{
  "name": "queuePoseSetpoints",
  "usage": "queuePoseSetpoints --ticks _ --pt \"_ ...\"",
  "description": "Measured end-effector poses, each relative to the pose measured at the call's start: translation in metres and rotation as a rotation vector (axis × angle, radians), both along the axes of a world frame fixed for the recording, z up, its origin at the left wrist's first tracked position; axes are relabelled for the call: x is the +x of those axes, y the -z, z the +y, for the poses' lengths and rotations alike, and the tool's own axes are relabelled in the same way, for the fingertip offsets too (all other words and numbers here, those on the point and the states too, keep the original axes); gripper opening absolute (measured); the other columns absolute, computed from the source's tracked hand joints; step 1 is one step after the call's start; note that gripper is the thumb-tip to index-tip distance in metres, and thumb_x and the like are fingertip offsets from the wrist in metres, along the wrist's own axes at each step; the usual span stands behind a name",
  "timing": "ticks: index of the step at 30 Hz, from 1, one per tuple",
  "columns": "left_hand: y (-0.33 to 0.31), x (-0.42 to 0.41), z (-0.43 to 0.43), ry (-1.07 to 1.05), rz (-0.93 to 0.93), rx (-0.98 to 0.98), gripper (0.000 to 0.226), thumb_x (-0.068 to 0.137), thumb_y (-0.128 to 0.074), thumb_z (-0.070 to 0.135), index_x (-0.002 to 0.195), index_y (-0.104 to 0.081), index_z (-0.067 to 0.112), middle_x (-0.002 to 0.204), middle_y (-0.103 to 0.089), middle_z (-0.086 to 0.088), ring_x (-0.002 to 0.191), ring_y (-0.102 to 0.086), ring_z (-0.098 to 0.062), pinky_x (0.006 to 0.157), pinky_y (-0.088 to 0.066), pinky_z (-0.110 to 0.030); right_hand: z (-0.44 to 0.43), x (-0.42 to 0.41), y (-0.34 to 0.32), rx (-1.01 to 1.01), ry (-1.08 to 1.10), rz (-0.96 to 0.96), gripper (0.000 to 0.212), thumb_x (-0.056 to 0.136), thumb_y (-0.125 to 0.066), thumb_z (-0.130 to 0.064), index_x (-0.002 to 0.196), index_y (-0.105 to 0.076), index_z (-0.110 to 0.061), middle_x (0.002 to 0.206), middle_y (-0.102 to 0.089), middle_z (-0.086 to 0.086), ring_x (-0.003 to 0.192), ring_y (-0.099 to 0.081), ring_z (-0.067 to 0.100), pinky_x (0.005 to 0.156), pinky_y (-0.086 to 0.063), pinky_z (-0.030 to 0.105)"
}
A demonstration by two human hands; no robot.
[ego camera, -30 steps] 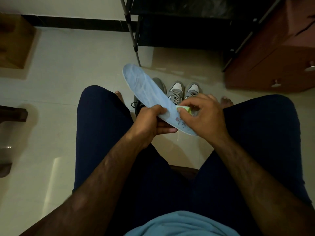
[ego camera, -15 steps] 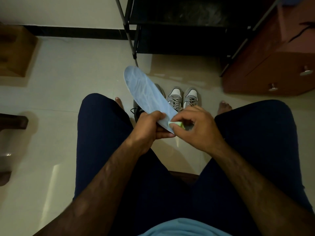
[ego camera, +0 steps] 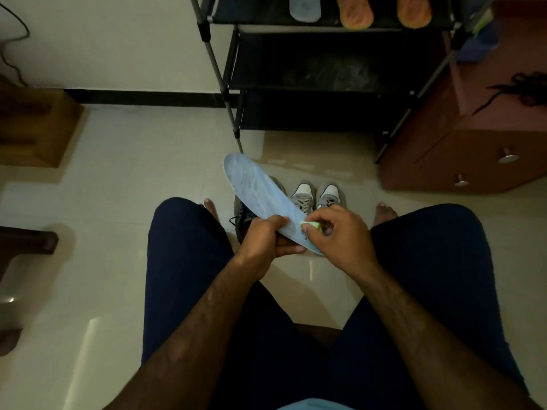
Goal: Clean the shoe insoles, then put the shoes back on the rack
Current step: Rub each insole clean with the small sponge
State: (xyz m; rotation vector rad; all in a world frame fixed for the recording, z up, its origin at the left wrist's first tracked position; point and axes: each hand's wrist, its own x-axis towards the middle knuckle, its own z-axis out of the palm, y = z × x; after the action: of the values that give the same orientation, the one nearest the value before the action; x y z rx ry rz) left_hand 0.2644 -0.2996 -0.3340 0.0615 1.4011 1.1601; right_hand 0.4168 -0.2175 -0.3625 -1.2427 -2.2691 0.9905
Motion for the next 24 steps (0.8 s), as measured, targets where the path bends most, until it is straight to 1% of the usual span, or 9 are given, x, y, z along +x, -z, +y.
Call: queuePoseSetpoints --ticks 3,5,9,12,14,18,19,22,24 --pt "0.002 0.001 0.004 0.012 0.000 -0.028 0.033 0.104 -0.048 0.011 0.129 -0.050 -0.011 0.111 -0.070 -0.034 0.099 -0.071 -0.049 0.075 -0.065 -0.045 -0.009 -0.002 -0.004 -0.035 -0.091 -0.012 0.008 0.082 -0.079 -0.030 0.090 -0.078 -0.029 0.082 -0.063 -0.012 0.069 -0.057 0.004 0.065 -0.053 0.033" --pt "0.002 0.003 0.004 0.030 -0.003 -0.044 0.035 0.103 -0.049 0.012 0.131 -0.049 -0.011 0.113 -0.069 -0.034 0.098 -0.072 -0.048 0.076 -0.065 -0.046 -0.009 0.000 -0.004 -0.054 -0.140 -0.039 0.009 0.082 -0.078 -0.034 0.090 -0.078 -0.031 0.082 -0.063 -0.014 0.072 -0.057 0.004 0.066 -0.052 0.032" --pt "0.002 0.007 0.001 0.031 0.008 -0.045 0.033 0.103 -0.051 0.011 0.133 -0.045 -0.003 0.115 -0.070 -0.030 0.096 -0.074 -0.043 0.076 -0.065 -0.045 0.002 0.004 0.001 -0.003 0.001 -0.081 0.004 0.082 -0.076 -0.035 0.085 -0.074 -0.032 0.085 -0.065 -0.014 0.075 -0.057 0.005 0.067 -0.049 0.030" --pt "0.004 0.006 -0.001 0.028 0.029 -0.051 0.030 0.104 -0.051 0.011 0.128 -0.048 -0.006 0.114 -0.070 -0.031 0.098 -0.073 -0.044 0.084 -0.063 -0.051 -0.007 0.002 -0.003 -0.056 -0.115 -0.049 0.006 0.082 -0.075 -0.033 0.086 -0.074 -0.030 0.083 -0.065 -0.014 0.075 -0.059 0.004 0.067 -0.050 0.030" --pt "0.004 0.005 -0.002 0.043 0.032 -0.056 0.032 0.104 -0.051 0.011 0.130 -0.048 -0.008 0.114 -0.070 -0.032 0.099 -0.073 -0.045 0.088 -0.061 -0.055 -0.012 0.002 -0.006 -0.085 -0.168 -0.033 0.007 0.082 -0.075 -0.034 0.088 -0.075 -0.030 0.082 -0.064 -0.016 0.075 -0.060 0.004 0.067 -0.051 0.028" --pt "0.001 0.008 -0.001 0.042 0.043 -0.056 0.034 0.104 -0.051 0.013 0.133 -0.046 -0.004 0.115 -0.070 -0.029 0.098 -0.074 -0.042 0.084 -0.063 -0.049 -0.002 0.004 -0.005 -0.028 0.016 -0.112 0.005 0.083 -0.077 -0.035 0.085 -0.075 -0.032 0.084 -0.066 -0.016 0.074 -0.059 0.002 0.063 -0.046 0.023" --pt "0.001 0.008 -0.001 0.041 0.042 -0.058 0.035 0.104 -0.051 0.013 0.133 -0.047 -0.005 0.114 -0.070 -0.030 0.097 -0.074 -0.042 0.082 -0.063 -0.048 -0.002 0.004 -0.005 -0.028 -0.001 -0.100 0.004 0.083 -0.077 -0.034 0.085 -0.075 -0.031 0.084 -0.066 -0.015 0.074 -0.058 0.003 0.063 -0.047 0.024" --pt "0.002 0.007 -0.002 0.053 0.047 -0.064 0.039 0.104 -0.051 0.015 0.133 -0.048 -0.011 0.111 -0.071 -0.031 0.095 -0.074 -0.043 0.080 -0.064 -0.047 -0.009 0.002 -0.006 -0.071 -0.166 -0.038 0.008 0.081 -0.075 -0.036 0.087 -0.075 -0.030 0.081 -0.065 -0.015 0.073 -0.059 0.003 0.065 -0.051 0.028" --pt "0.002 0.007 -0.002 0.056 0.054 -0.063 0.039 0.104 -0.051 0.014 0.134 -0.047 -0.010 0.111 -0.071 -0.031 0.095 -0.074 -0.043 0.077 -0.064 -0.046 -0.008 0.001 -0.004 -0.077 -0.137 -0.047 0.007 0.081 -0.075 -0.037 0.086 -0.074 -0.031 0.079 -0.066 -0.017 0.072 -0.060 0.003 0.063 -0.051 0.027"
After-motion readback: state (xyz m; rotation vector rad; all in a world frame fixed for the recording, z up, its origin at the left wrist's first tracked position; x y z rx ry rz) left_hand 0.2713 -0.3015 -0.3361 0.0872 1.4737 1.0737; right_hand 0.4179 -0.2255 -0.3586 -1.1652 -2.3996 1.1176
